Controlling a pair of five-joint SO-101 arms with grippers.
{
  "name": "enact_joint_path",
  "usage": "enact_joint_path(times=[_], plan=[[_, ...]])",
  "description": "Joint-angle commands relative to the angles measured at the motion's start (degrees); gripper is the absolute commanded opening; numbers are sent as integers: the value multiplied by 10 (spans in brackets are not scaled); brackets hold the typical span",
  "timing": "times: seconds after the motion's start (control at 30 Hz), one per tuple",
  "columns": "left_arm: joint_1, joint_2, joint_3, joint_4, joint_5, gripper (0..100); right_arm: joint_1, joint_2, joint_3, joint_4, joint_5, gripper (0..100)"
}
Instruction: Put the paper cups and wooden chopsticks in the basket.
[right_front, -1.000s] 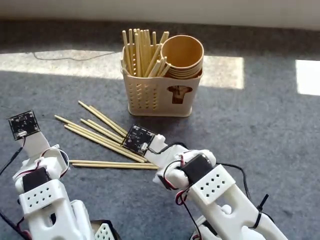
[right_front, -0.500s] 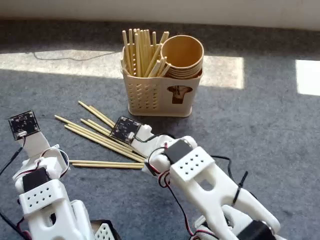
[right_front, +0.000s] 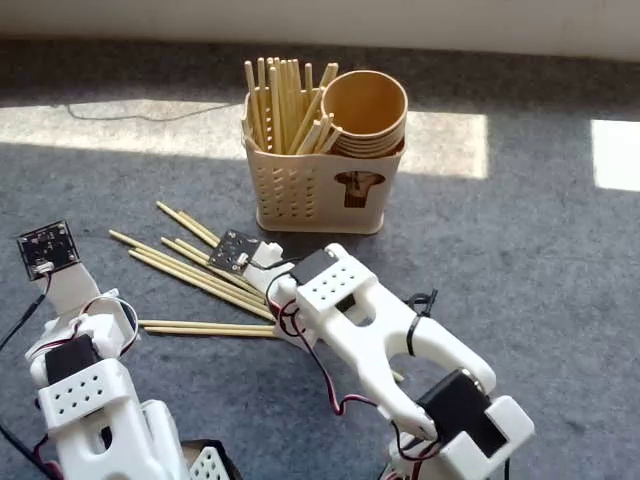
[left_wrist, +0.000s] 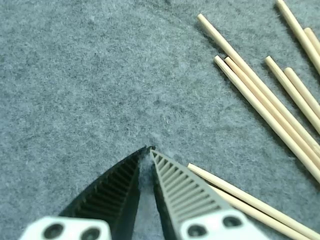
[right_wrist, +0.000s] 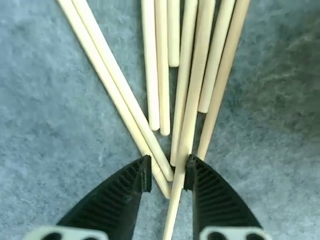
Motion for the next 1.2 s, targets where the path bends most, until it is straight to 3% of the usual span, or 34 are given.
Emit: enact_joint_path(times=[0.0,0.2,0.73,0.93,1.1,1.17], plan=[[-4,-13,-5,-10,-4,5,0,11,-31,-11,-5,77],[-4,-13,-5,-10,-4,5,0,17,-29,-7,-5,3],[-4,-13,-5,-10,-4,5,44,-218,-32,102,-15,5],[-5,-13,-5,-10,-4,5,55,-322,-54,107,-127,5],[-5,-13,-5,-10,-4,5,50,-369,-102,108,-282,9],[-5,-13,-5,-10,-4,5,52,-378,-127,108,-294,8]])
